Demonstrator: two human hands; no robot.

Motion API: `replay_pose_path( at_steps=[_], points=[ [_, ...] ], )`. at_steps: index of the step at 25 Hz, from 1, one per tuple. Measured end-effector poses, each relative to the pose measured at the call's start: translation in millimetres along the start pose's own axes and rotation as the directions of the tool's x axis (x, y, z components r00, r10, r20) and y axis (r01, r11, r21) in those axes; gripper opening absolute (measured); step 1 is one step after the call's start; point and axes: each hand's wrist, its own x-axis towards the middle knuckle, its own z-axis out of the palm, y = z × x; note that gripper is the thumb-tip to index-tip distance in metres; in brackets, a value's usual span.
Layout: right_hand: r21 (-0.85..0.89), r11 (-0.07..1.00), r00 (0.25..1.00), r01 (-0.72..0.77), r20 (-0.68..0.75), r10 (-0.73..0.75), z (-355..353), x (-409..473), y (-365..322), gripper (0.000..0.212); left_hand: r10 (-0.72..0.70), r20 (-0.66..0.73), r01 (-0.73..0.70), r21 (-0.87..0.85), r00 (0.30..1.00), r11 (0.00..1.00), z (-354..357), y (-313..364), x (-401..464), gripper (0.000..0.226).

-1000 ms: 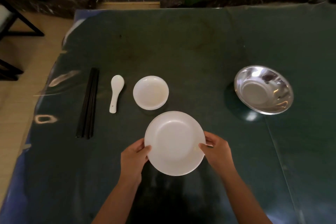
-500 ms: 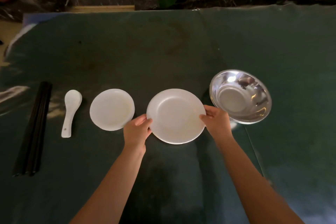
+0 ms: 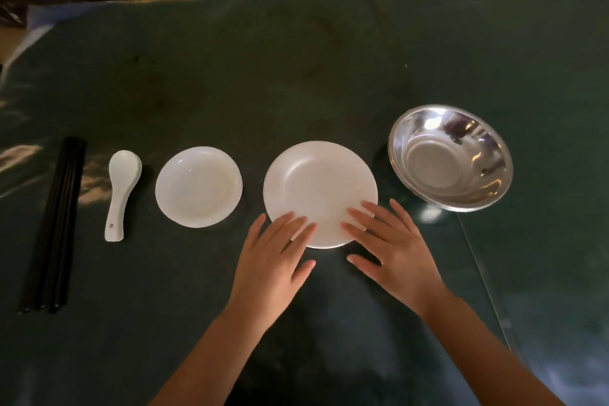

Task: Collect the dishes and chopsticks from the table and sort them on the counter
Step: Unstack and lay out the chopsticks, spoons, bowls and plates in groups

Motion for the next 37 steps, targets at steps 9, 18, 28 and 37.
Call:
replay_pose_path(
  at_steps=[9, 18, 28, 37],
  points=[
    [0.011, 0.969, 0.968, 0.246, 0.044, -0.246, -5, 28, 16, 0.027, 0.214, 0.170, -0.201, -0.093, 0.962, 0.975, -5, -21, 33, 0.030],
    [0.056, 0.966, 0.950, 0.253, 0.172, -0.259, -8, 44, 23, 0.030, 0.227, 0.280, -0.222, -0.048, 0.933, 0.974, -13, -25, 52, 0.028],
    [0.047, 0.975, 0.961, 0.219, 0.161, -0.224, -2, 64, 28, 0.027, 0.181, 0.209, -0.192, 0.032, 0.961, 0.981, -8, -34, 62, 0.024],
    [-0.078, 0.994, 0.982, 0.081, 0.178, -0.066, -8, 55, -3, 0.029, 0.099, 0.192, -0.121, 0.101, 0.976, 0.988, -21, -17, 43, 0.047]
  ],
)
